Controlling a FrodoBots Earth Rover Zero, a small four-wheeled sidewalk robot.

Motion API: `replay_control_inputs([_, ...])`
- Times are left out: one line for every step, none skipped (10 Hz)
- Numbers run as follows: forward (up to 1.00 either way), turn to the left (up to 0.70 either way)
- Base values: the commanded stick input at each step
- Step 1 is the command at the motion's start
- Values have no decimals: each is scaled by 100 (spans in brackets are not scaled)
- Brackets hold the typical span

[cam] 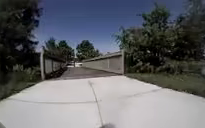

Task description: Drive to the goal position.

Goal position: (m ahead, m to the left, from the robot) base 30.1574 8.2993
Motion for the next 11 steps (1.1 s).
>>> replay_control_inputs([85,34])
replay_control_inputs([85,34])
replay_control_inputs([85,34])
replay_control_inputs([85,34])
replay_control_inputs([85,0])
replay_control_inputs([85,0])
replay_control_inputs([85,0])
replay_control_inputs([85,0])
replay_control_inputs([85,0])
replay_control_inputs([85,0])
replay_control_inputs([85,0])
